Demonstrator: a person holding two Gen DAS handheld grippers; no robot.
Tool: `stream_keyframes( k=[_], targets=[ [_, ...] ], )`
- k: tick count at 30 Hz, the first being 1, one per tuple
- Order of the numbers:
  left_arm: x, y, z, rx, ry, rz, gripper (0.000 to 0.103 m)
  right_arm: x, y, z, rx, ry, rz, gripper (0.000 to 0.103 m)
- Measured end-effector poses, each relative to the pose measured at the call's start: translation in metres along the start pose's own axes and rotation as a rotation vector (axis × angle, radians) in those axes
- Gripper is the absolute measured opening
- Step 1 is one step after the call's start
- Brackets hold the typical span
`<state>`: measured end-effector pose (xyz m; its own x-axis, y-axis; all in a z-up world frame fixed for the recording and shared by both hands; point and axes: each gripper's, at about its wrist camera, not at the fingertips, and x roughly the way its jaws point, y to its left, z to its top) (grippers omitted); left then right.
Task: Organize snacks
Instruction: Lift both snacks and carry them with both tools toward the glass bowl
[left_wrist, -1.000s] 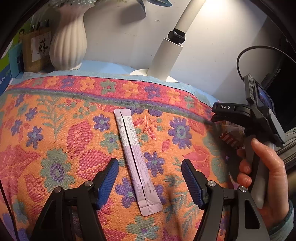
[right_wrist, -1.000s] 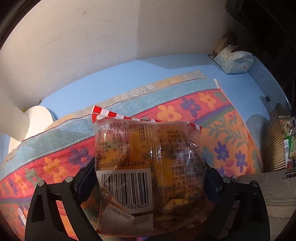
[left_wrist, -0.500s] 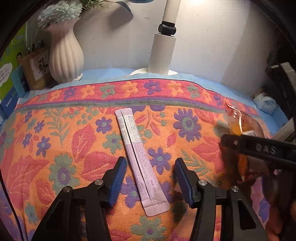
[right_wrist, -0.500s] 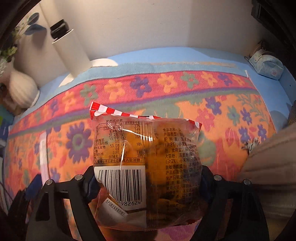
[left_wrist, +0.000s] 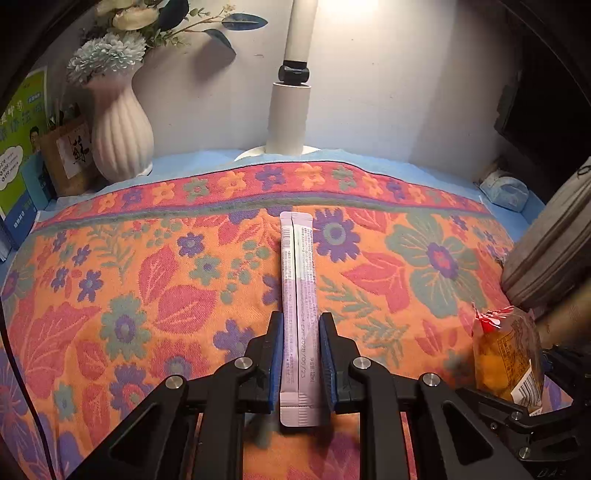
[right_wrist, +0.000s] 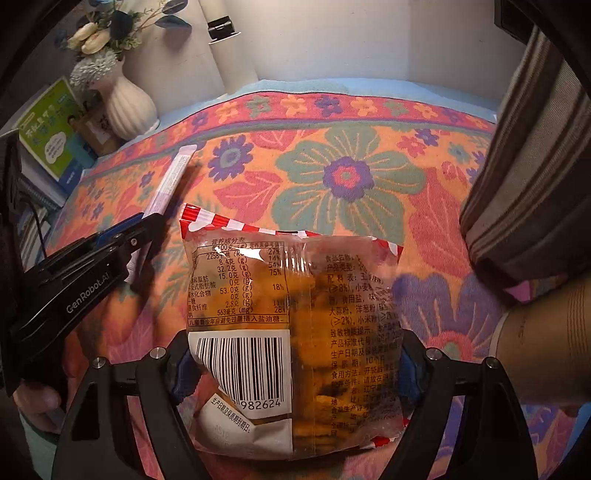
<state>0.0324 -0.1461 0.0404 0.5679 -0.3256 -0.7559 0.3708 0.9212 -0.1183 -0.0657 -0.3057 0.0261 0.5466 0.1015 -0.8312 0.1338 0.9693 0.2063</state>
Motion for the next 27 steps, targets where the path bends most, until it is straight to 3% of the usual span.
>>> stream_keyframes(
  k=[9, 27],
  targets=[
    [-0.050, -0.042, -0.034, 0.056, -0.040, -0.040, 0.017, -0.030, -0.012, -0.046, -0.042, -0.009, 0.043, 0.081],
    [-0.089, -0.175, -0.069, 0.117, 0.037, -0.284, 0.017, -0.098, -0.110, -0.104, 0.110, -0.085, -0.014, 0.081]
  ],
)
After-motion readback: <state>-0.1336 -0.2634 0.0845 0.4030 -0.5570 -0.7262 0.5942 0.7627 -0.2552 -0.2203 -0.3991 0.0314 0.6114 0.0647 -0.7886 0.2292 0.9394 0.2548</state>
